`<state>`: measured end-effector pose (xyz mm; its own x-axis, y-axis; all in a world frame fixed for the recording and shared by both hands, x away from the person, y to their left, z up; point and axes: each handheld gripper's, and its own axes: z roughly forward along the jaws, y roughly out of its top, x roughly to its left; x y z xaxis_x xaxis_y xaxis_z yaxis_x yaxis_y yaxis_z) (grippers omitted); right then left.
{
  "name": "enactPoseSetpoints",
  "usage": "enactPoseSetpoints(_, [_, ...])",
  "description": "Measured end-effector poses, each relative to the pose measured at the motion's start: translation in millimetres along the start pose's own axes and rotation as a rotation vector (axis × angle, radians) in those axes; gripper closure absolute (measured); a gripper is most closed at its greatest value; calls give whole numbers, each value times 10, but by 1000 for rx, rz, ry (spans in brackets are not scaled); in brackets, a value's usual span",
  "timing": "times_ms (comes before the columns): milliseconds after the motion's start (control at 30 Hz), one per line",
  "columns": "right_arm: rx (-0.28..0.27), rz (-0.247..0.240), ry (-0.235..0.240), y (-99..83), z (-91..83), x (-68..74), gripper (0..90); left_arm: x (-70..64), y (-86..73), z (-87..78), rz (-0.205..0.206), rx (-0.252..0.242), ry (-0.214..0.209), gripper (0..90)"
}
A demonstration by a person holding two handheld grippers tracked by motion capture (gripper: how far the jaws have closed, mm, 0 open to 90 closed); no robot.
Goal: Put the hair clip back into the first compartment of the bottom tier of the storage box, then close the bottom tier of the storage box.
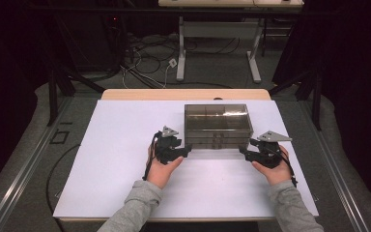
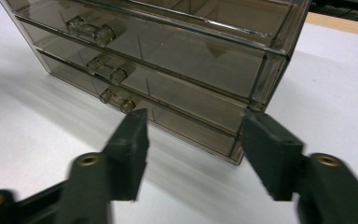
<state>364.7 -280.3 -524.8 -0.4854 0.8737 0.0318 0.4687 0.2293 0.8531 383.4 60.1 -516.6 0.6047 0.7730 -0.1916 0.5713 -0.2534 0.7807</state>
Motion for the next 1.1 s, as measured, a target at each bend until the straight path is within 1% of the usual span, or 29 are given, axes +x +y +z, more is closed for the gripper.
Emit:
enactPoseSetpoints(33, [2,1,2,4,0,4,347,-4,3,-16,5,2,4,440])
enactPoseSetpoints(67, [1,1,0,7,-6,8,325,-7,2,-23,4,-7,4,422])
enactPoseSetpoints(133, [-3,2,5,12,-7,16,282,6,9,-61,20,-17,0,401])
enactPoseSetpoints(200, [-2,1,-2,19,-17,21,236,12,13,-98,31,-30,-7,399])
enactPoseSetpoints(233, [-3,9,-1,23,-22,27,210,15,14,-116,38,-40,-1,399])
enactPoseSetpoints(267, [-6,16,5,26,-23,30,185,15,15,-130,37,-40,-1,399])
enactPoseSetpoints(333, [-4,16,3,37,-32,30,154,29,21,-178,35,-44,-2,390])
enactPoseSetpoints(433, [3,26,6,55,-52,36,149,43,30,-233,40,-51,1,374])
enactPoseSetpoints(500, [5,20,0,67,-70,34,149,45,32,-266,37,-58,5,369])
enactPoseSetpoints(533, [4,28,5,73,-76,44,147,49,33,-285,41,-58,10,355])
enactPoseSetpoints(567, [4,24,10,80,-84,42,145,54,29,-303,41,-56,10,345])
enactPoseSetpoints(600, [2,29,8,85,-93,47,141,60,24,-316,32,-57,17,321])
enactPoseSetpoints(633, [6,28,6,90,-105,47,129,69,18,-332,25,-52,18,289])
enactPoseSetpoints(667, [2,33,7,94,-104,48,106,76,11,-347,23,-51,15,276])
enactPoseSetpoints(700, [3,26,3,98,-107,41,80,79,2,-361,27,-56,21,275])
enactPoseSetpoints(733, [9,37,2,101,-111,48,54,84,-6,-375,28,-58,26,263])
enactPoseSetpoints(767, [13,35,2,103,-116,47,35,93,-14,-390,28,-61,29,241])
enactPoseSetpoints(900, [15,41,9,103,-126,53,3,139,-38,-446,13,-70,23,171])
enactPoseSetpoints(933, [20,39,3,104,-130,55,0,149,-43,-462,9,-71,20,163])
enactPoseSetpoints(1000, [17,33,7,102,-132,55,0,167,-50,-487,11,-78,22,159])
enactPoseSetpoints(1100, [16,40,6,109,-137,64,0,195,-64,-516,8,-82,15,133])
